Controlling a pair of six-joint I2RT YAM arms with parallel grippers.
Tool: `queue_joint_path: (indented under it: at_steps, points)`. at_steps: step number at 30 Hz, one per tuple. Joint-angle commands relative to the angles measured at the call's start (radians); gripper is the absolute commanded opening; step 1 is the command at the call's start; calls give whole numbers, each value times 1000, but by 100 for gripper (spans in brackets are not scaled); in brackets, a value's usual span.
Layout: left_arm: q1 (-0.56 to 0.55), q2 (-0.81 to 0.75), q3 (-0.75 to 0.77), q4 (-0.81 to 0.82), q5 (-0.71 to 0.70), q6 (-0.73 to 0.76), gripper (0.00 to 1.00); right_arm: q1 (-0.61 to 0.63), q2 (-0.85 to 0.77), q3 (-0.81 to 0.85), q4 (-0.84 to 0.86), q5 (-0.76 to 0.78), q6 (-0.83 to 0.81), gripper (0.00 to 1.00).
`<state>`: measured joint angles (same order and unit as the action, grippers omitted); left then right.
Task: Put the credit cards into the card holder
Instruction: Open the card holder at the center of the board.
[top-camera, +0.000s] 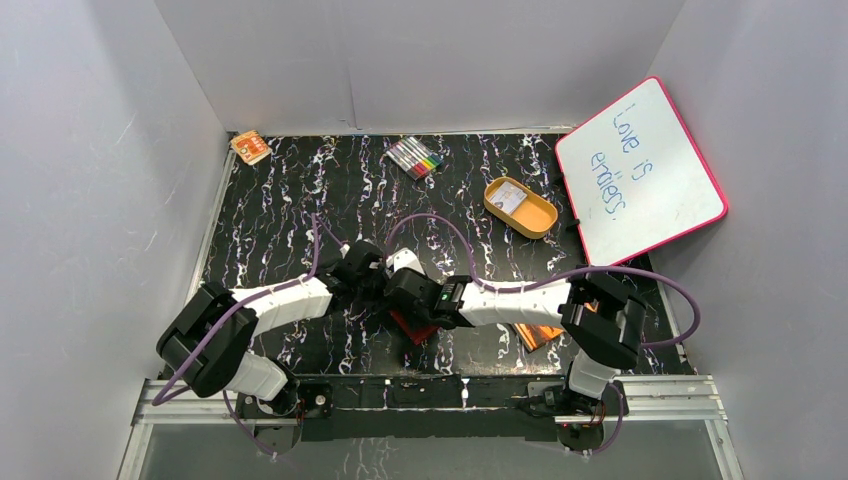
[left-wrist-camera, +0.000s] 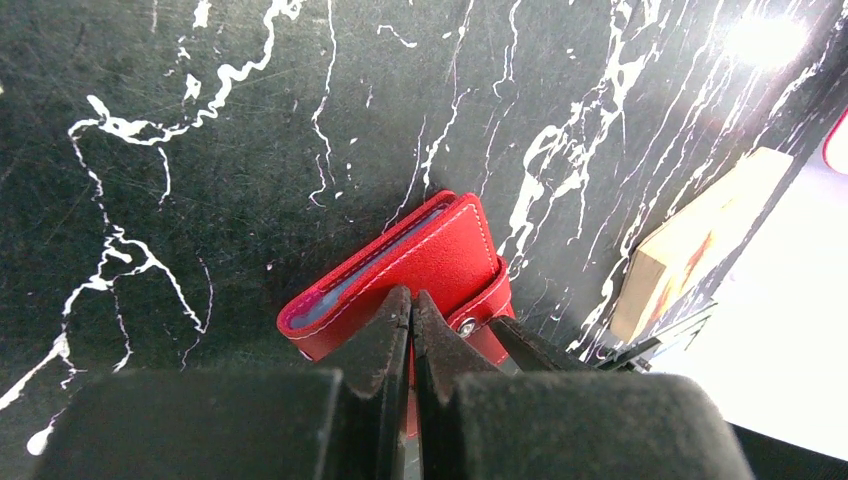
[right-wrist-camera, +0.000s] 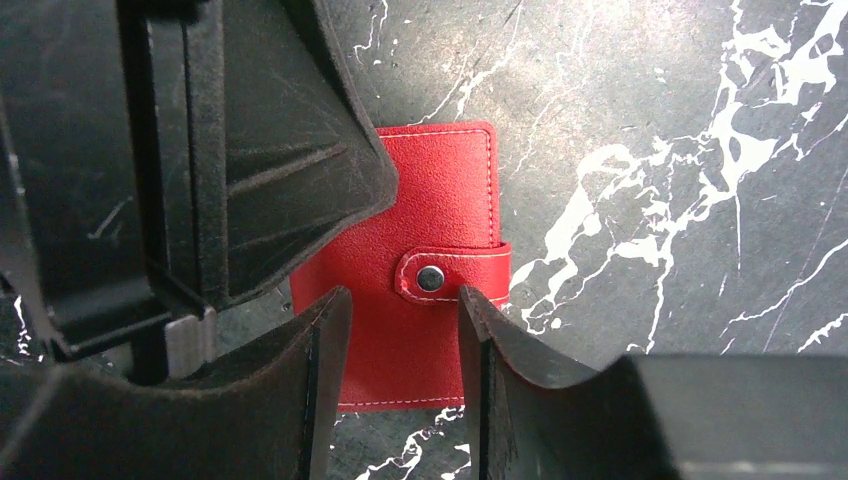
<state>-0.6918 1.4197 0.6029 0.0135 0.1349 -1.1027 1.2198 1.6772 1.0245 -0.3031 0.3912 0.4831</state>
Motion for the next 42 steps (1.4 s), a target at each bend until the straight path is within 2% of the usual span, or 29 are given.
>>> queue_joint_path:
  at_steps: [1,16,23,28,33,42]
  points:
    - [0,17,-27,11,9,0,0,0,20,47,-25,66,9,51]
    - [0,36,-36,42,38,-1,0,-1,79,64,-68,145,11,50]
    - [0,40,-40,50,45,0,0,-1,96,61,-60,144,14,40]
    - [1,42,-40,51,48,2,0,0,97,58,-61,156,20,38]
    - [0,45,-45,53,48,4,0,-2,95,55,-75,182,40,39]
    - [0,58,-52,56,51,11,0,-6,86,57,-77,207,71,46]
